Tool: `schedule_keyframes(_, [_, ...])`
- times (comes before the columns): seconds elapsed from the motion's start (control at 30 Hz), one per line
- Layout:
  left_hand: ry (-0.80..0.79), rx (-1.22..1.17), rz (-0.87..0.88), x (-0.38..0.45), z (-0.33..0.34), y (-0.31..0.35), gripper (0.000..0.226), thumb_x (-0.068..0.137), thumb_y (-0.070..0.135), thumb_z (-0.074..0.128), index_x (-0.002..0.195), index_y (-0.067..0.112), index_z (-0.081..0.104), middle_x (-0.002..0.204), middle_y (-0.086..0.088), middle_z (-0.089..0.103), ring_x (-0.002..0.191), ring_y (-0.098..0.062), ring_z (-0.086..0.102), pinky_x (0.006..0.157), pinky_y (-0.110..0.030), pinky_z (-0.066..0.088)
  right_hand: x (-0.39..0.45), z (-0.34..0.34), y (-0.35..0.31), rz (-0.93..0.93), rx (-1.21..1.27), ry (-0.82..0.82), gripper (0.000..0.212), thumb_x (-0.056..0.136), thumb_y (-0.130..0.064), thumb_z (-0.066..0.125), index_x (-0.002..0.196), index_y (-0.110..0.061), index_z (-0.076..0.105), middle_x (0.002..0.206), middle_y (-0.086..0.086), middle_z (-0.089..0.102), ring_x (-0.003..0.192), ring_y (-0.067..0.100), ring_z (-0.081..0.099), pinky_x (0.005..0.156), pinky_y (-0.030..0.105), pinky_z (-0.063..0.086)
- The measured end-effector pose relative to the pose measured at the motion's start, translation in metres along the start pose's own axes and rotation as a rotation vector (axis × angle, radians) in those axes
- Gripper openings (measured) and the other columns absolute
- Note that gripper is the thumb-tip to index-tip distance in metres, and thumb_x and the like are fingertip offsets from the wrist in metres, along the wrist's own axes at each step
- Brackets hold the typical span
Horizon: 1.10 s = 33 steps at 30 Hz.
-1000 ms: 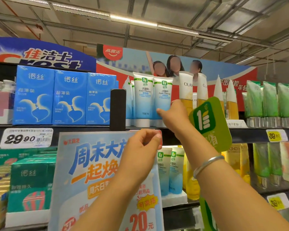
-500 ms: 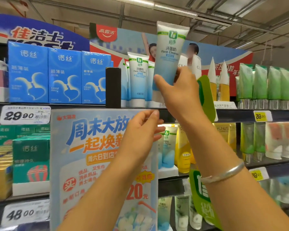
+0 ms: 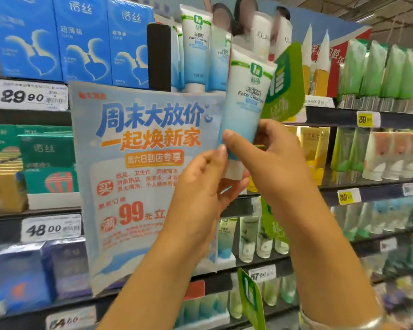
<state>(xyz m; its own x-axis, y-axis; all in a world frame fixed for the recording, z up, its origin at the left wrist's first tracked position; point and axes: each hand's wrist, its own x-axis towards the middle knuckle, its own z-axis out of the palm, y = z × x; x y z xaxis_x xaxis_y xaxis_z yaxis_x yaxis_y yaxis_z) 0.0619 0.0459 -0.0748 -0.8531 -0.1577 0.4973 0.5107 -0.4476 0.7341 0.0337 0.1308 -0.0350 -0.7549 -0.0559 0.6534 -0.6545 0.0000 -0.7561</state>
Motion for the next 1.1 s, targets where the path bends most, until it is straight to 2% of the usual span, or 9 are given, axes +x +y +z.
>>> schedule_keyframes(0.2, [0.042,-0.099,-0.137,-0.030,-0.023,-0.018,0.034,0.077,0.032,0.059,0.098,0.008,0.071,0.103,-0.011,0.072,0.096,-0.018,0.069,0.075,-0.025,0.056,-0.031,0.000,0.022,0.122,0.148,-0.035,0.025,0.083,-0.016,0.067,0.105,-0.006,0.061,0.095,0.005,0.069,0.077,0.005,0.066,0.063,0.016,0.052])
schedule_keyframes(0.33, [0.054,-0.158,-0.270,-0.048,-0.042,-0.024,0.029,0.070,0.033,0.065,0.087,0.014,0.077,0.097,-0.011,0.073,0.087,-0.017,0.070,0.067,-0.023,0.056,-0.051,-0.001,0.034,0.182,0.307,-0.042,0.013,0.089,-0.018,0.056,0.098,-0.012,0.063,0.089,-0.001,0.071,0.081,0.007,0.068,0.066,0.021,0.056])
schedule_keyframes(0.43, [0.092,-0.234,-0.385,-0.060,-0.056,-0.029,0.036,0.066,0.031,0.068,0.089,0.004,0.075,0.094,-0.016,0.072,0.080,-0.020,0.071,0.062,-0.025,0.057,-0.065,0.001,0.044,0.240,0.362,-0.058,0.018,0.085,-0.024,0.055,0.097,-0.015,0.064,0.087,-0.006,0.073,0.085,0.008,0.068,0.071,0.023,0.056])
schedule_keyframes(0.53, [0.125,-0.285,-0.472,-0.073,-0.068,-0.034,0.034,0.063,0.029,0.070,0.087,0.005,0.076,0.093,-0.017,0.072,0.078,-0.021,0.070,0.060,-0.026,0.057,-0.080,0.008,0.058,0.316,0.342,-0.023,0.018,0.085,-0.023,0.056,0.098,-0.015,0.066,0.091,-0.002,0.073,0.087,0.012,0.068,0.077,0.031,0.055])
schedule_keyframes(0.77, [0.147,-0.410,-0.660,-0.094,-0.089,-0.039,0.026,0.065,0.022,0.067,0.078,0.001,0.076,0.090,-0.023,0.072,0.074,-0.027,0.072,0.056,-0.030,0.057,-0.112,0.023,0.080,0.448,0.412,0.085,0.019,0.089,-0.019,0.054,0.099,-0.011,0.066,0.095,0.006,0.074,0.086,0.014,0.070,0.068,0.023,0.057])
schedule_keyframes(0.87, [0.160,-0.480,-0.728,-0.100,-0.093,-0.042,0.025,0.068,0.019,0.064,0.074,-0.001,0.076,0.095,-0.027,0.070,0.075,-0.031,0.071,0.056,-0.032,0.058,-0.120,0.026,0.086,0.492,0.408,0.129,0.020,0.085,-0.023,0.056,0.096,-0.012,0.068,0.095,0.007,0.074,0.085,0.016,0.070,0.068,0.025,0.057])
schedule_keyframes(0.93, [0.171,-0.518,-0.770,-0.102,-0.095,-0.045,0.027,0.068,0.018,0.063,0.078,-0.005,0.075,0.099,-0.029,0.068,0.075,-0.034,0.071,0.055,-0.034,0.059,-0.124,0.026,0.088,0.505,0.406,0.148,0.024,0.080,-0.026,0.058,0.095,-0.011,0.068,0.092,0.007,0.074,0.082,0.016,0.070,0.066,0.025,0.057])
schedule_keyframes(1.03, [0.155,-0.573,-0.840,-0.103,-0.099,-0.048,0.039,0.069,0.017,0.063,0.098,-0.009,0.068,0.106,-0.032,0.065,0.074,-0.036,0.070,0.052,-0.036,0.059,-0.127,0.027,0.089,0.499,0.410,0.172,0.027,0.075,-0.030,0.059,0.093,-0.013,0.068,0.087,0.005,0.074,0.078,0.014,0.070,0.062,0.024,0.056])
schedule_keyframes(1.1, [0.104,-0.586,-0.867,-0.102,-0.103,-0.049,0.041,0.068,0.019,0.064,0.098,-0.008,0.069,0.106,-0.031,0.065,0.077,-0.035,0.070,0.056,-0.037,0.060,-0.129,0.027,0.089,0.486,0.419,0.186,0.026,0.075,-0.030,0.059,0.093,-0.014,0.069,0.086,0.003,0.074,0.078,0.013,0.070,0.063,0.024,0.056])
